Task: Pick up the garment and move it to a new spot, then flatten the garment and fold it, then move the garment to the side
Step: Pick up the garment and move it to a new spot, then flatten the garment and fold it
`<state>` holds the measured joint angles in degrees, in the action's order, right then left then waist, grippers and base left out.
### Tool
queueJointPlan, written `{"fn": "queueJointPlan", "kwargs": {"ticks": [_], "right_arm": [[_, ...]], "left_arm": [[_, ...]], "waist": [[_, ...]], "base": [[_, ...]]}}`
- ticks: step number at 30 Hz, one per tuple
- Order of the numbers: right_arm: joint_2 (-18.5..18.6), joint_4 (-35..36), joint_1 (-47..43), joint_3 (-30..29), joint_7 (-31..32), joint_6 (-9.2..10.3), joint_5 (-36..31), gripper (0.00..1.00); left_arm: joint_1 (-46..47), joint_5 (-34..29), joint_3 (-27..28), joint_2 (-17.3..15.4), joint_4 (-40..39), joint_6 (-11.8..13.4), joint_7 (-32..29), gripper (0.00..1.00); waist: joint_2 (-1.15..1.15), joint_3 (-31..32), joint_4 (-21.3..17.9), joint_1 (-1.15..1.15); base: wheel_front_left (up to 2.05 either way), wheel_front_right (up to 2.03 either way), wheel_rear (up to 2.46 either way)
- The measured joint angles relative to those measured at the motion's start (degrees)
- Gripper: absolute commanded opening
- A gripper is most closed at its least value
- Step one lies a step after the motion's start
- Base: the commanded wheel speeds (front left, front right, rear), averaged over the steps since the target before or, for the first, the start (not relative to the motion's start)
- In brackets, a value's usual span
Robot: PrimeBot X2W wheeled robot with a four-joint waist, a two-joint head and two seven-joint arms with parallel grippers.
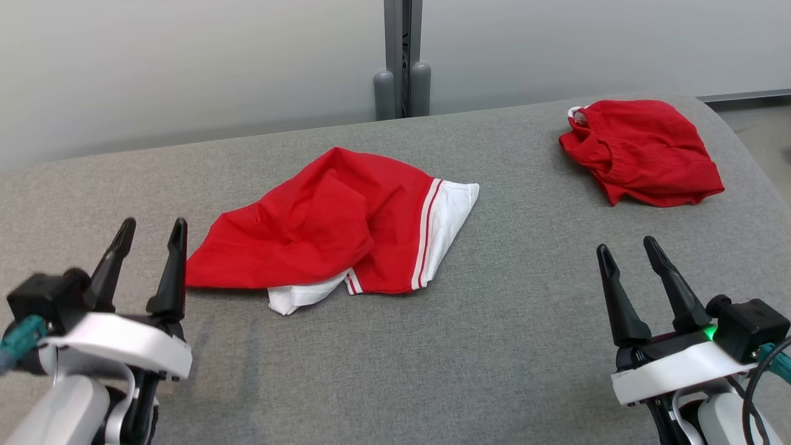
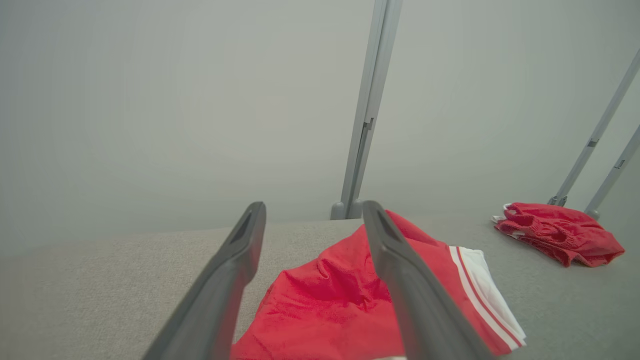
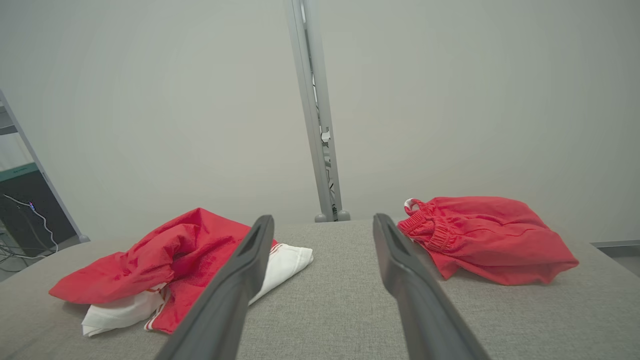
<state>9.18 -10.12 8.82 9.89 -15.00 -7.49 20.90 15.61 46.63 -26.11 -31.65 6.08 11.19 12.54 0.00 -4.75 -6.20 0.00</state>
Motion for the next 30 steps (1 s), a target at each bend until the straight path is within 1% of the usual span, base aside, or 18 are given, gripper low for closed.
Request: {"fn": "queueJointPlan", "kwargs": {"ticks": [3,6,10,13,16,20,23,26,30], "right_arm": [[-0.2,0.3,-0.2,-0.2,0.0,0.00,-0.2,1.00],[-0.2,0.8,-0.6,-0.4,0.0,0.00,-0.4,1.00],[-0.7,1.6,-1.1,-0.6,0.0,0.00,-0.8,1.00],[-0.8,2.0,-1.8,-0.9,0.0,0.00,-0.8,1.00],[-0.9,2.2,-3.2,-1.6,0.0,0.00,-0.8,1.00],[-0.6,2.8,-3.8,-2.0,0.0,0.00,-0.8,1.00],[-0.2,3.1,-4.3,-2.1,0.0,0.00,-0.9,1.00],[-0.2,3.1,-4.6,-2.0,0.0,0.00,-1.2,1.00],[-0.3,3.1,-4.6,-1.8,0.0,0.00,-1.2,1.00]], "left_arm": [[-2.8,-1.6,1.2,1.3,-0.4,0.9,1.8,1.00],[-5.7,-3.3,3.3,3.6,-1.2,1.6,2.4,1.00],[-9.3,-7.5,10.2,8.7,-4.4,1.9,2.4,1.00],[-13.0,-11.1,14.5,13.1,-5.8,0.3,2.4,1.00],[-15.5,-14.6,16.5,16.4,-6.0,-2.5,2.4,1.00],[-17.2,-18.8,19.3,19.3,-5.2,-5.3,2.4,1.00],[-17.9,-20.5,20.5,21.8,-4.0,-7.2,2.4,1.00],[-18.0,-22.0,21.8,23.4,-2.9,-9.0,2.4,1.00],[-17.8,-23.6,23.5,24.7,-1.9,-10.7,2.4,1.00]], "waist": [[0.00,0.0,0.2,0.00],[0.00,0.0,0.2,0.00],[0.00,-0.1,0.3,0.00],[0.00,0.1,0.5,0.00],[0.00,0.6,0.8,0.00],[0.00,1.1,1.0,0.00],[0.00,1.5,1.0,0.00],[0.00,1.7,1.0,0.00],[0.00,1.8,1.0,0.00]], "base": [[0.00,0.00,0.00],[0.00,0.00,0.00],[0.00,0.00,0.00],[0.00,0.00,0.00],[0.00,0.00,0.00],[0.00,0.00,0.00],[0.00,0.00,0.00],[0.00,0.00,0.00],[0.00,0.00,0.00]]}}
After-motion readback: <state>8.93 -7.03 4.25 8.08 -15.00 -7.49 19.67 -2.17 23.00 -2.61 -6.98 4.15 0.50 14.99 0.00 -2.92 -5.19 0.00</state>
